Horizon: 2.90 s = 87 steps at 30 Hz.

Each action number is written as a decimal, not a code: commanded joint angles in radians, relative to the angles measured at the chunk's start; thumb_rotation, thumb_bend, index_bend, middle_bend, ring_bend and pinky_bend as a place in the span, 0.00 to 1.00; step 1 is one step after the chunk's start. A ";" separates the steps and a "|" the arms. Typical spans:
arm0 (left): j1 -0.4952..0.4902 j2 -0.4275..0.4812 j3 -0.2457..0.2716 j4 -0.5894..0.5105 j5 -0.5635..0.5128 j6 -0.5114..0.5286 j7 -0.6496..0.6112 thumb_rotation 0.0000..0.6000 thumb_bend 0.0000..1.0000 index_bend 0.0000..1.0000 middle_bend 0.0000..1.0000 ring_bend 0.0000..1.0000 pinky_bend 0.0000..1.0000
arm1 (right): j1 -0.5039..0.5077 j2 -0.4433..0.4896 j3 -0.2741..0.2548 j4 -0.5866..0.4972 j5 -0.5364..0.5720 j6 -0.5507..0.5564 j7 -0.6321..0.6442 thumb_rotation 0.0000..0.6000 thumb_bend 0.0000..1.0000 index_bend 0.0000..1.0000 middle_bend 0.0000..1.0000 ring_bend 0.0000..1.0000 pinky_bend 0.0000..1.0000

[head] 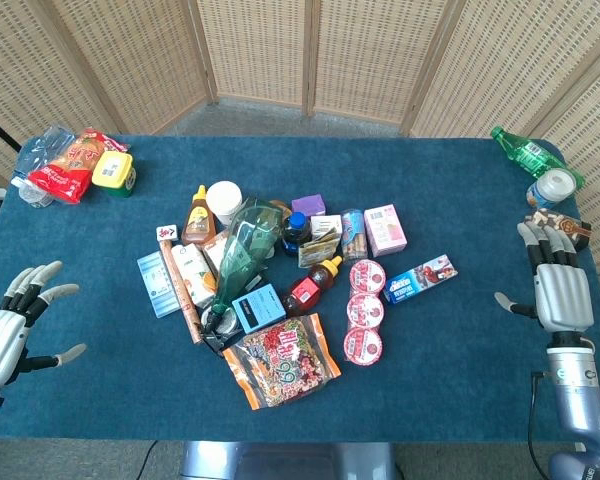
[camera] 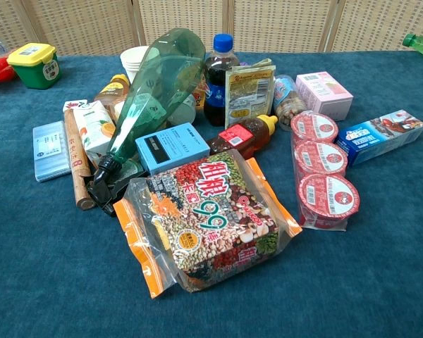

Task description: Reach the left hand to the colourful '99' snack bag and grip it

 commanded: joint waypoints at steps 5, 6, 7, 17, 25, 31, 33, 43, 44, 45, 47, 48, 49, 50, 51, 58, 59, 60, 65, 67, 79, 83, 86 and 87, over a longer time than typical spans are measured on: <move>-0.007 0.001 0.003 0.003 0.013 -0.004 -0.002 1.00 0.00 0.25 0.00 0.00 0.00 | 0.001 -0.001 0.000 -0.001 -0.003 0.003 -0.005 1.00 0.05 0.04 0.00 0.00 0.00; -0.013 0.002 0.002 0.007 0.022 -0.007 -0.001 1.00 0.00 0.25 0.00 0.00 0.00 | 0.001 -0.002 0.000 -0.002 -0.004 0.004 -0.006 1.00 0.05 0.04 0.00 0.00 0.00; -0.024 0.003 0.002 0.016 0.037 -0.013 0.003 1.00 0.00 0.25 0.00 0.00 0.00 | 0.001 -0.002 -0.001 -0.002 -0.005 0.004 -0.007 1.00 0.05 0.04 0.00 0.00 0.00; -0.185 0.047 0.043 0.089 0.231 -0.127 -0.043 1.00 0.00 0.13 0.00 0.00 0.00 | -0.008 0.001 0.005 -0.007 0.004 0.019 -0.005 1.00 0.05 0.04 0.00 0.00 0.00; -0.363 0.066 0.070 0.112 0.411 -0.200 -0.090 1.00 0.00 0.00 0.00 0.00 0.00 | -0.012 0.002 0.008 -0.011 0.011 0.025 -0.008 1.00 0.05 0.04 0.00 0.00 0.00; -0.508 0.065 0.066 0.101 0.473 -0.314 -0.079 1.00 0.00 0.00 0.00 0.00 0.00 | -0.014 0.003 0.013 -0.010 0.017 0.026 -0.004 1.00 0.05 0.04 0.00 0.00 0.00; -0.548 0.057 0.060 0.089 0.483 -0.344 -0.070 1.00 0.00 0.00 0.00 0.00 0.00 | -0.014 0.004 0.013 -0.011 0.018 0.025 -0.002 1.00 0.05 0.04 0.00 0.00 0.00; -0.717 -0.018 0.050 0.029 0.500 -0.488 -0.008 1.00 0.00 0.00 0.00 0.00 0.00 | -0.019 0.009 0.016 -0.005 0.022 0.024 0.019 1.00 0.05 0.05 0.00 0.00 0.00; -0.727 -0.026 0.052 0.024 0.499 -0.500 -0.003 1.00 0.00 0.00 0.00 0.00 0.00 | -0.020 0.009 0.016 -0.005 0.022 0.024 0.021 1.00 0.05 0.05 0.00 0.00 0.00; -0.738 -0.034 0.054 0.019 0.498 -0.512 0.001 1.00 0.00 0.00 0.00 0.00 0.00 | -0.020 0.010 0.017 -0.004 0.022 0.023 0.024 1.00 0.05 0.05 0.00 0.00 0.00; -0.762 -0.054 0.057 0.011 0.494 -0.541 0.017 1.00 0.00 0.00 0.00 0.00 0.00 | -0.021 0.011 0.018 -0.003 0.023 0.023 0.028 1.00 0.05 0.05 0.00 0.00 0.00; -0.772 -0.062 0.058 0.008 0.492 -0.554 0.024 1.00 0.00 0.00 0.00 0.00 0.00 | -0.021 0.011 0.018 -0.003 0.023 0.023 0.030 1.00 0.05 0.06 0.00 0.00 0.00; -0.783 -0.074 0.060 0.005 0.487 -0.568 0.032 1.00 0.00 0.00 0.00 0.00 0.00 | -0.021 0.012 0.018 -0.004 0.023 0.022 0.032 1.00 0.05 0.06 0.00 0.00 0.00; -0.791 -0.082 0.061 0.005 0.483 -0.576 0.037 1.00 0.00 0.00 0.00 0.00 0.00 | -0.022 0.012 0.018 -0.004 0.023 0.023 0.033 1.00 0.05 0.07 0.00 0.00 0.00; -0.797 -0.090 0.062 0.005 0.479 -0.582 0.042 1.00 0.00 0.00 0.00 0.00 0.00 | -0.022 0.012 0.019 -0.004 0.023 0.023 0.034 1.00 0.05 0.07 0.00 0.00 0.00; -0.848 -0.142 0.070 0.016 0.449 -0.624 0.074 1.00 0.00 0.00 0.00 0.00 0.00 | -0.024 0.014 0.020 -0.007 0.025 0.023 0.037 1.00 0.05 0.08 0.00 0.00 0.00; -0.857 -0.146 0.073 0.014 0.447 -0.631 0.073 1.00 0.00 0.00 0.00 0.00 0.00 | -0.024 0.014 0.020 -0.007 0.025 0.024 0.037 1.00 0.05 0.08 0.00 0.00 0.00; -0.865 -0.150 0.075 0.014 0.445 -0.639 0.074 1.00 0.00 0.00 0.00 0.00 0.00 | -0.024 0.014 0.020 -0.007 0.025 0.024 0.036 1.00 0.05 0.08 0.00 0.00 0.00; -0.905 -0.181 0.086 0.029 0.428 -0.676 0.089 1.00 0.00 0.00 0.00 0.00 0.00 | -0.025 0.014 0.021 -0.008 0.026 0.025 0.039 1.00 0.05 0.08 0.00 0.00 0.00; -0.914 -0.195 0.087 0.037 0.419 -0.680 0.100 1.00 0.00 0.00 0.00 0.00 0.00 | -0.026 0.015 0.022 -0.008 0.027 0.025 0.041 1.00 0.05 0.08 0.00 0.00 0.00; -0.953 -0.248 0.112 0.060 0.386 -0.678 0.125 1.00 0.00 0.20 0.00 0.00 0.29 | -0.028 0.016 0.021 -0.009 0.025 0.026 0.043 1.00 0.05 0.08 0.00 0.00 0.00; -0.954 -0.258 0.117 0.062 0.375 -0.670 0.148 1.00 0.02 0.37 0.08 0.20 0.58 | -0.029 0.017 0.021 -0.011 0.024 0.028 0.045 1.00 0.05 0.08 0.00 0.00 0.00; -0.948 -0.268 0.119 0.071 0.372 -0.647 0.171 1.00 0.05 0.52 0.34 0.43 0.74 | -0.030 0.018 0.021 -0.012 0.024 0.027 0.044 1.00 0.05 0.08 0.00 0.00 0.00; -0.944 -0.271 0.119 0.074 0.371 -0.637 0.176 1.00 0.06 0.57 0.42 0.50 0.79 | -0.030 0.018 0.020 -0.012 0.023 0.027 0.044 1.00 0.05 0.08 0.00 0.00 0.00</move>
